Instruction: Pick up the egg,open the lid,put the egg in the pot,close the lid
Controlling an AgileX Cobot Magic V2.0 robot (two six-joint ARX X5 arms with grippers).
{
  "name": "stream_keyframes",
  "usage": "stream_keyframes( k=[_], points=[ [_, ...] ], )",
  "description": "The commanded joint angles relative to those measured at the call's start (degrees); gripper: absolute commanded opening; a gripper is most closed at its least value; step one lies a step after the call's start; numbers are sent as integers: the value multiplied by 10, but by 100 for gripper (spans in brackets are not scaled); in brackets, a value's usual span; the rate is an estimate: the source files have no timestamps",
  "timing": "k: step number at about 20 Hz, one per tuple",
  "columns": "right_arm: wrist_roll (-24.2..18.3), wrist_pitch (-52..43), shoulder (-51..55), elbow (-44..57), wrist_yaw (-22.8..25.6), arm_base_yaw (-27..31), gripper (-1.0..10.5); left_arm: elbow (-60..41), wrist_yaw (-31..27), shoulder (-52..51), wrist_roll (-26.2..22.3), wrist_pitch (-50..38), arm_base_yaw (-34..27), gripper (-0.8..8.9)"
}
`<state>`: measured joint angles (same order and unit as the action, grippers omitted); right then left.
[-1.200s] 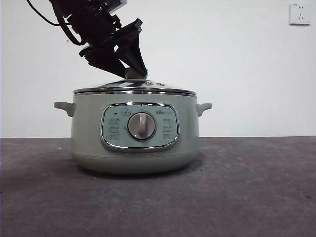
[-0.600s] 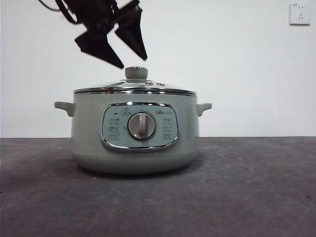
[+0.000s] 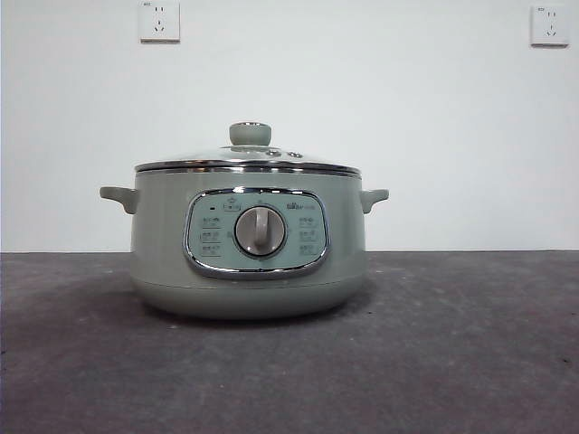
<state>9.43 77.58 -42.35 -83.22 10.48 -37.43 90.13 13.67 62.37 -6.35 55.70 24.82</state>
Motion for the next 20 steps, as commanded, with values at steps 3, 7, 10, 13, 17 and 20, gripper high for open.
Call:
stream_keyframes(
  k=[3, 7, 10, 13, 17, 20],
  points=[
    [-7, 13, 1, 4, -11, -1, 378, -1, 2, -63, 5, 113, -1, 380],
    [-9, 13, -2, 6, -14, -1, 378, -1, 2, -75, 8, 179, -1, 380],
    [-9, 13, -6, 6, -25, -1, 378, -1, 2, -71, 8, 187, -1, 377],
    [-9, 13, -8, 6, -30, -1, 377, -1, 2, -64, 8, 186, -1, 377],
    [-9, 13, -9, 6, -30, -1, 76, -1, 2, -57, 8, 186, -1, 6],
    [-10, 13, -9, 6, -30, -1, -8, -1, 2, -56, 7, 186, -1, -6]
  ],
)
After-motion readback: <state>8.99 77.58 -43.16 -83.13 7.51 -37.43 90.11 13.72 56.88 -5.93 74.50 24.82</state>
